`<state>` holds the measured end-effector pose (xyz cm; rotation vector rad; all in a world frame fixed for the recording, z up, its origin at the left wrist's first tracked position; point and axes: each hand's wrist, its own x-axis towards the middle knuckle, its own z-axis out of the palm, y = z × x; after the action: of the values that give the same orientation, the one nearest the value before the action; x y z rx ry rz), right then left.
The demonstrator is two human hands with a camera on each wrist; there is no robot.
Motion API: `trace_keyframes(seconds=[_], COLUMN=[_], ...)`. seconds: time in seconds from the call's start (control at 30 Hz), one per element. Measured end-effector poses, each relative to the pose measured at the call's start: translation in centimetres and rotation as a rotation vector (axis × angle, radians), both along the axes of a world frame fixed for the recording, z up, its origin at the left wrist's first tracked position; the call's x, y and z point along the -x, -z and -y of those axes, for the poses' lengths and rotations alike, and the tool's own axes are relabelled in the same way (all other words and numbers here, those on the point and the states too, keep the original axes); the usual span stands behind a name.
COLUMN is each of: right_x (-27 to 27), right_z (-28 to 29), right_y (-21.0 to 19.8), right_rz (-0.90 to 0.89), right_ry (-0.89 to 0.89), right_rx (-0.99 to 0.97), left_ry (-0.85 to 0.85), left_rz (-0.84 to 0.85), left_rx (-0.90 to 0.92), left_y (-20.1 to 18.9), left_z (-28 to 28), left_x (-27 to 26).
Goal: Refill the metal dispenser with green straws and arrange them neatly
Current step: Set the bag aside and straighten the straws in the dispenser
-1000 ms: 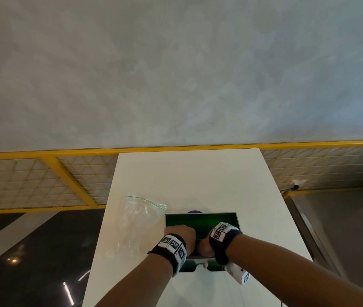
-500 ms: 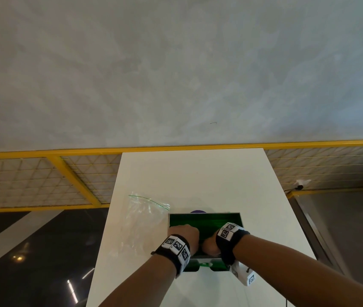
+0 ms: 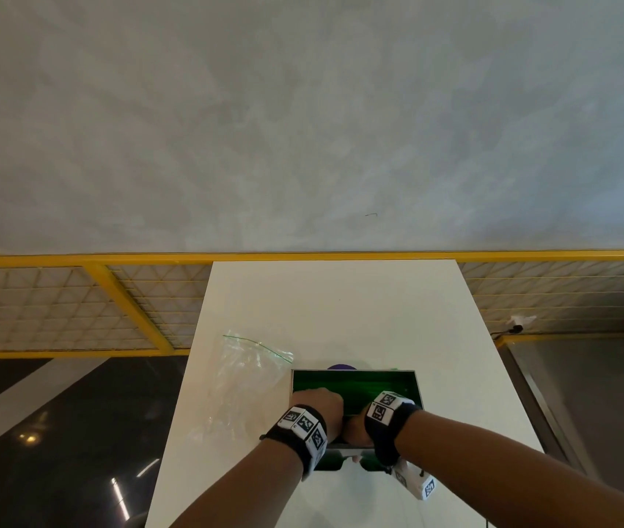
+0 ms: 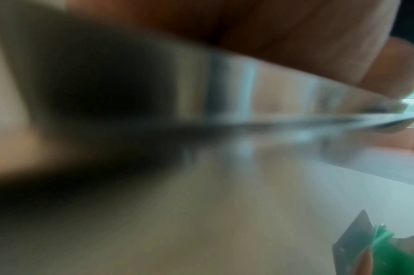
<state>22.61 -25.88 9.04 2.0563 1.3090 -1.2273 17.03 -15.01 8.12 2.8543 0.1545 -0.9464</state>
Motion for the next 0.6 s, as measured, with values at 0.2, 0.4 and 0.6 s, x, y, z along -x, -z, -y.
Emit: trace_keyframes(seconds=[0.2, 0.4, 0.6], right_x=[1.2, 0.7, 0.0], right_z=[-0.9, 0.0, 1.4], right_y=[0.8, 0.1, -1.7], right_rz=[0.004, -0.078, -0.097], right_ry=[0.256, 0.431, 0.605], right_rx=[0.014, -0.136, -0.229], left_ry=[-0.021, -0.029, -0.039], left_rz=[0.027, 0.081, 0.118], left_rx=[0.016, 0.045, 0.012], left_y=[0.0, 0.7, 1.3], left_z=[-0.2, -0.5, -0.3], left_x=[-0.3, -0.2, 0.3])
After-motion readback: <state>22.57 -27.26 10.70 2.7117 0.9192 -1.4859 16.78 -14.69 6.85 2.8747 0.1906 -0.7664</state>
